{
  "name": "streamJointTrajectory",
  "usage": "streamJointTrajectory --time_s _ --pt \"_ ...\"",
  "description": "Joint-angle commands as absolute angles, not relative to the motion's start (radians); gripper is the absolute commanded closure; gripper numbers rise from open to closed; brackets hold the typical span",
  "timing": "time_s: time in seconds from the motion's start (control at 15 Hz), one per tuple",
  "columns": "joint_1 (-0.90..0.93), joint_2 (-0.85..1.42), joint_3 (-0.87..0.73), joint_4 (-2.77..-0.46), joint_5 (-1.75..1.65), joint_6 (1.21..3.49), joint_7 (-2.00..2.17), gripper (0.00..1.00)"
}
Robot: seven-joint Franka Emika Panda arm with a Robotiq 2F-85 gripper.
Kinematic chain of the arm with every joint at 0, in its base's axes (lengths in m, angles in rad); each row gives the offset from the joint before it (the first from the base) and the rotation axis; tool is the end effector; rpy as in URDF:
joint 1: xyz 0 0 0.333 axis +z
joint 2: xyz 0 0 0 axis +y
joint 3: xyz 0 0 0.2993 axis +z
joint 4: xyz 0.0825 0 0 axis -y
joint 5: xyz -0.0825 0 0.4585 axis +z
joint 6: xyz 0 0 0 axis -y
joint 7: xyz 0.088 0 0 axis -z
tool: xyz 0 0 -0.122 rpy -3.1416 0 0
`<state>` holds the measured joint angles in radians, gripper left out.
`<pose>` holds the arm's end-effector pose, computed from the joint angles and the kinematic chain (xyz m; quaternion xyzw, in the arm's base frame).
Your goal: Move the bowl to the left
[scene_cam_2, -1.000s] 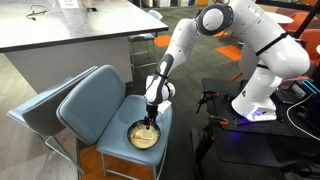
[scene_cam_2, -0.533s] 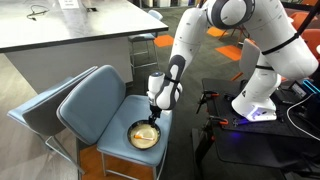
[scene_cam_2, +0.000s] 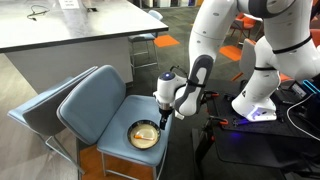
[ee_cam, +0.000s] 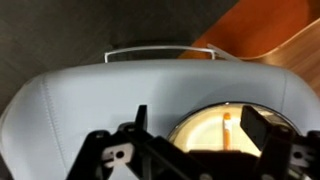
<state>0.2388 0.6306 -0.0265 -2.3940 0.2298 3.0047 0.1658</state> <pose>0.4562 0.0783 -0.0432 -0.9960 0.0881 0.0100 0.0049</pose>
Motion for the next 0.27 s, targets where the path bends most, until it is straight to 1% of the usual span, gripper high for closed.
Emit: streamJointTrajectory --time_s 0.0,0.2 --pt "0.345 0.544 -0.1 -2.485 0.166 3.047 0.242 0.0" --pt "0.391 0.508 -0.128 -2.521 0.137 3.087 0.25 0.0"
